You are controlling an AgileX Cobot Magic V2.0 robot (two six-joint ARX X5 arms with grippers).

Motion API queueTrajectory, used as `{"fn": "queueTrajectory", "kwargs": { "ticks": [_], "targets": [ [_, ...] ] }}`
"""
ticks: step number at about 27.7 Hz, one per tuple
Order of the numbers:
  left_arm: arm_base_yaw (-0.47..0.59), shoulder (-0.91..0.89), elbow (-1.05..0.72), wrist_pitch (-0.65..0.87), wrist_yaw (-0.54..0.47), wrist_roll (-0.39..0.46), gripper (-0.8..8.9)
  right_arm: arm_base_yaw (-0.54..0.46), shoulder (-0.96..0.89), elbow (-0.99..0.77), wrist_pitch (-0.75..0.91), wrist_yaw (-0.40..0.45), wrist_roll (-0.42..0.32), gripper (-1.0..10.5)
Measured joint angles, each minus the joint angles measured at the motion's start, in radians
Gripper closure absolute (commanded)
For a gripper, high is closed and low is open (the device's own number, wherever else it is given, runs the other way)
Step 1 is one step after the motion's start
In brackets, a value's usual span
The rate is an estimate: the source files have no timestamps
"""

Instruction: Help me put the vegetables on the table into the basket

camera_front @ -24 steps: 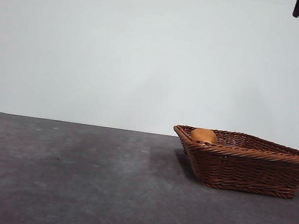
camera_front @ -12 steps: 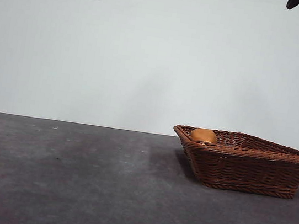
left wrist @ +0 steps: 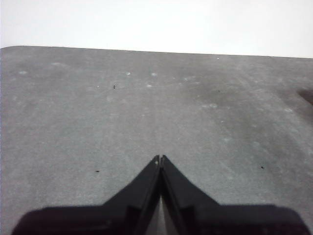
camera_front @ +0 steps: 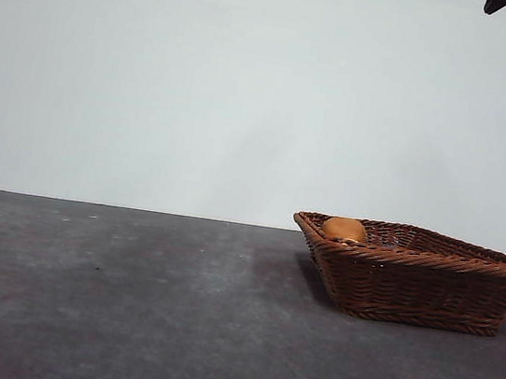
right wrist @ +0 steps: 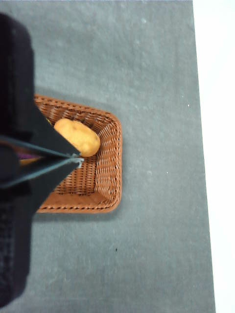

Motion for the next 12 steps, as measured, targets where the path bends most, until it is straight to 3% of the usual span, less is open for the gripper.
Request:
{"fn": "queueTrajectory", "kwargs": {
  "ticks": [4, 7, 9, 12],
  "targets": [
    [0.000, 0.004, 0.000, 0.000, 0.000, 0.000, 8.17, -0.005, -0.003, 0.000, -0.003, 0.114, 0.000, 9.5],
    [0.000, 0.004, 0.000, 0.000, 0.000, 0.000, 8.17, 0.008, -0.084, -0.024, 0.017, 0.131, 0.000, 9.5],
    [0.000, 0.004, 0.000, 0.000, 0.000, 0.000, 8.17, 0.014, -0.205, -0.117, 0.111, 0.130, 0.000, 9.5],
    [0.000, 0.004, 0.000, 0.000, 0.000, 0.000, 8.17, 0.013, -0.439, -0.385, 0.379, 0.130, 0.000, 9.5]
  ]
}}
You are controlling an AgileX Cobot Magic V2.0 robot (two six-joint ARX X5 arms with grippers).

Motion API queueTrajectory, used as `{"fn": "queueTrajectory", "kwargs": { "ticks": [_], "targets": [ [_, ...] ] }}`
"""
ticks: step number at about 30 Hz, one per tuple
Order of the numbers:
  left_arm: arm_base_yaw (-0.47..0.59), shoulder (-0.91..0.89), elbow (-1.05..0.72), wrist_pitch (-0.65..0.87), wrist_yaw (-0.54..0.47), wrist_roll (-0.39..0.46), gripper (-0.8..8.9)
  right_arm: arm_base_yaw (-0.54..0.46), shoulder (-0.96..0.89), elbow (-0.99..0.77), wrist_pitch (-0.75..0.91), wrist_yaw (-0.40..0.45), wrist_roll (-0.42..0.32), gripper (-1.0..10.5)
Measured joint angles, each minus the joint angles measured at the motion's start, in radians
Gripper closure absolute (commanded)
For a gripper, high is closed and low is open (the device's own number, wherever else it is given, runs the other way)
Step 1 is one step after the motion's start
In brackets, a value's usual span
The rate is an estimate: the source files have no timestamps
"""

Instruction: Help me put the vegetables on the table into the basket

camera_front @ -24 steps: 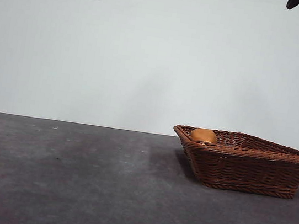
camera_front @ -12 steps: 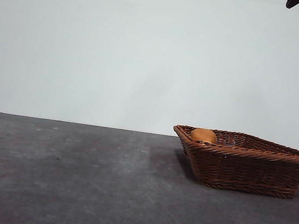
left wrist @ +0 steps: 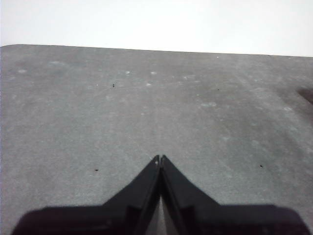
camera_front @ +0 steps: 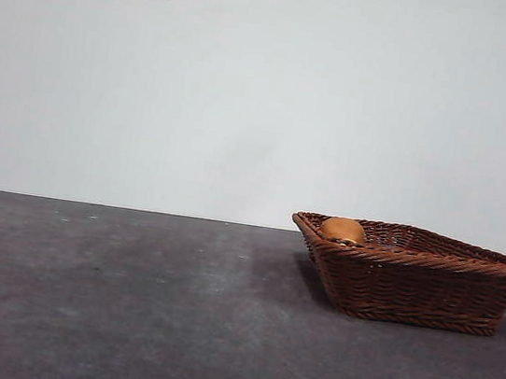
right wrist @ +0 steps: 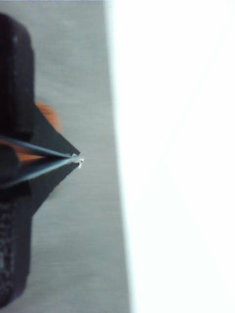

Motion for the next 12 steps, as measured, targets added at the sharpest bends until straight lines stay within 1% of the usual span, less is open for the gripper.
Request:
{"fn": "queueTrajectory", "kwargs": {
  "ticks": [2, 6, 8, 12],
  "targets": [
    [0.000, 0.000, 0.000, 0.000, 0.000, 0.000, 8.17, -0.008, -0.139, -0.176, 0.122, 0.002, 0.000, 9.5],
    [0.000, 0.000, 0.000, 0.000, 0.000, 0.000, 8.17, -0.037, -0.356, -0.438, 0.217, 0.003, -0.002, 9.5],
    [0.000, 0.000, 0.000, 0.000, 0.000, 0.000, 8.17, -0.072, -0.464, -0.575, 0.262, 0.003, -0.020, 9.5],
    [0.000, 0.000, 0.000, 0.000, 0.000, 0.000, 8.17, -0.163, -0.640, -0.832, 0.343, 0.004, -0.027, 9.5]
  ]
}}
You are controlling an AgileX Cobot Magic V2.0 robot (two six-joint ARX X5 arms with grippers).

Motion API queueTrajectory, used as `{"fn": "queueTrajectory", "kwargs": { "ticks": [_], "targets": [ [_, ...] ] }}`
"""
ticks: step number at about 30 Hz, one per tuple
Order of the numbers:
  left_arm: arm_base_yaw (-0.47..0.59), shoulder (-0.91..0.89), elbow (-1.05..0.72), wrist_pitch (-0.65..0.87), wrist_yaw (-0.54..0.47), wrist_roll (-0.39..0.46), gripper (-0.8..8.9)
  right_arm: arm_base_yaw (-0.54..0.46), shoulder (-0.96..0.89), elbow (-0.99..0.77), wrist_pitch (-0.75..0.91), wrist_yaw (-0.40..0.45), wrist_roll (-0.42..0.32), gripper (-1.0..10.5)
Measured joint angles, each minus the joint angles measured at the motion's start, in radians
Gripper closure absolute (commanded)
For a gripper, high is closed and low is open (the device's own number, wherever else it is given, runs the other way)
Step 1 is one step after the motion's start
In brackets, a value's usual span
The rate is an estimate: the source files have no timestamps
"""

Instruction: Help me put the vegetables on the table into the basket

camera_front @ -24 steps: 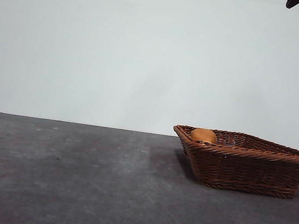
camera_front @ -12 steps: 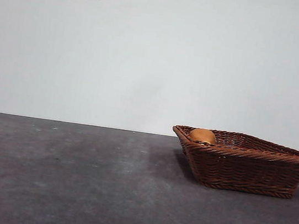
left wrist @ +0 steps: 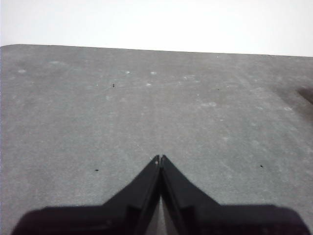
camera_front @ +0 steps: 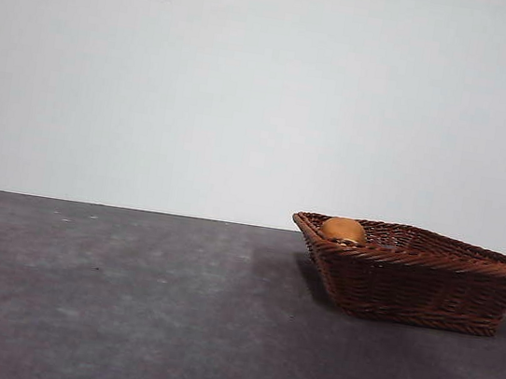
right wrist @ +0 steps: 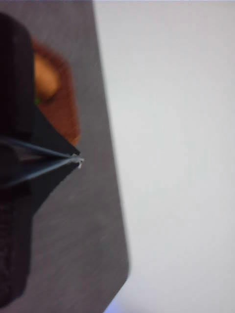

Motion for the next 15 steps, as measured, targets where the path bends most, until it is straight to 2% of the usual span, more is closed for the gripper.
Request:
{"fn": "queueTrajectory", "kwargs": {
  "ticks": [5, 8, 15],
  "targets": [
    [0.000, 0.000, 0.000, 0.000, 0.000, 0.000, 8.17, -0.112, -0.192, -0.264, -0.009, 0.000, -0.004, 9.5],
    [0.000, 0.000, 0.000, 0.000, 0.000, 0.000, 8.17, -0.153, -0.253, -0.323, -0.003, 0.000, -0.004, 9.5],
    [0.000, 0.000, 0.000, 0.000, 0.000, 0.000, 8.17, -0.163, -0.293, -0.391, -0.020, 0.000, -0.035, 9.5]
  ]
}}
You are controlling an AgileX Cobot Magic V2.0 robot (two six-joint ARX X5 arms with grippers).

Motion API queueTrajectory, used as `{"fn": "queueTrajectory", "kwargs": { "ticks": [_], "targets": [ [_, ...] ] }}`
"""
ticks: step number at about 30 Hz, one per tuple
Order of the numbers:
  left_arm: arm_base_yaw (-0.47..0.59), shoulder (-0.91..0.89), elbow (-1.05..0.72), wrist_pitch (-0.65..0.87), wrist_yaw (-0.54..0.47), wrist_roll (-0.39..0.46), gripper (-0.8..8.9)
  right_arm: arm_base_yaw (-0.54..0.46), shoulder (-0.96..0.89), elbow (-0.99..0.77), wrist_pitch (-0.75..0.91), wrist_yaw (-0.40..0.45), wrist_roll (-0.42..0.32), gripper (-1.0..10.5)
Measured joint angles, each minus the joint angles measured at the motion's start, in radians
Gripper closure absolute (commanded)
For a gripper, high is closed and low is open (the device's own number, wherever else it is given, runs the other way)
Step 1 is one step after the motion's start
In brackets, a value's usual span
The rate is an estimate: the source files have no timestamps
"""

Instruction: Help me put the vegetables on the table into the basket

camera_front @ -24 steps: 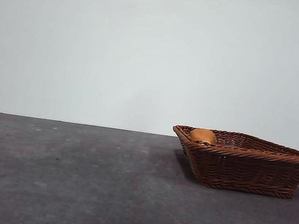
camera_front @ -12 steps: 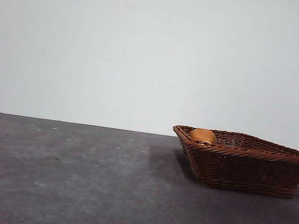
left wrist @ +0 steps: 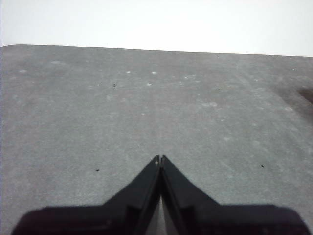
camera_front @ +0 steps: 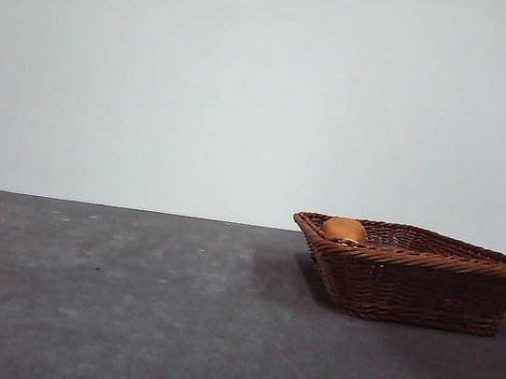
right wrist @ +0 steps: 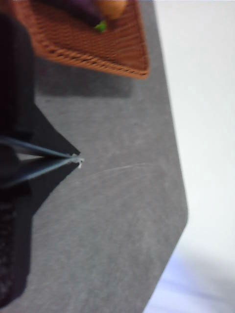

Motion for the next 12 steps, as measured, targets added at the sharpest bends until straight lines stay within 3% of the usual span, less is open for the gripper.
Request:
{"fn": "queueTrajectory", "kwargs": {
  "ticks": [12],
  "targets": [
    [0.000, 0.000, 0.000, 0.000, 0.000, 0.000, 8.17, 0.000, -0.062, -0.028, -0.049, 0.000, -0.070, 9.5]
  ]
}}
